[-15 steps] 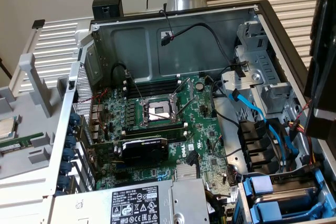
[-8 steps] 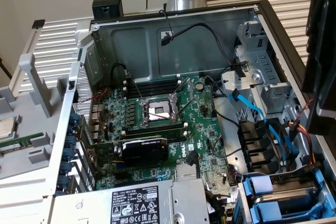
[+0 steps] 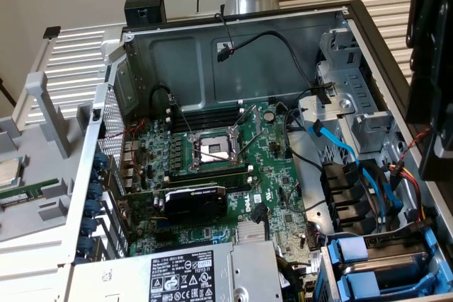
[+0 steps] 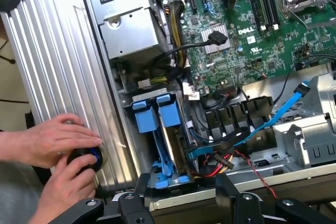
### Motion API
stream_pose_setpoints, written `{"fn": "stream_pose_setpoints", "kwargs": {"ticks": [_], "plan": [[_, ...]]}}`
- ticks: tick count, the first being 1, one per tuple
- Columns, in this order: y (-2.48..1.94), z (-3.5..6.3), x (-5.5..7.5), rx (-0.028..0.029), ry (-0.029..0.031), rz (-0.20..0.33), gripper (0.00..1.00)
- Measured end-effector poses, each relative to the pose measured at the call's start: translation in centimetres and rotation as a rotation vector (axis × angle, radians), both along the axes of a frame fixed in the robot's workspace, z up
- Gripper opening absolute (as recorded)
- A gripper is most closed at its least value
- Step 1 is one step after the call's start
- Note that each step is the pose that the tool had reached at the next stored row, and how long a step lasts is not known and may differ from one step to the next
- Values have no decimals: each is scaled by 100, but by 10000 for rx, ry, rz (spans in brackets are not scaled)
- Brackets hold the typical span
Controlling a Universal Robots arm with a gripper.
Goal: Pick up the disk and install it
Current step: 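Insert the first disk wire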
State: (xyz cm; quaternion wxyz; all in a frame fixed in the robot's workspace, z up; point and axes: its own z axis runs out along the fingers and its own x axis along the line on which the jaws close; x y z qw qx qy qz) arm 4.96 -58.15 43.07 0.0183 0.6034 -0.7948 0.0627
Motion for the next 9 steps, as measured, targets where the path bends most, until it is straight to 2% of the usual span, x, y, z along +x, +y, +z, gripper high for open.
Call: {"fn": "stream_pose_setpoints", "kwargs": {"ticks": [2, 6, 9], "plan": [[-19, -1, -1, 11, 1, 71, 61], [-63, -6, -1, 84, -1, 164, 61], [-79, -8, 1, 90, 10, 205, 61]]}}
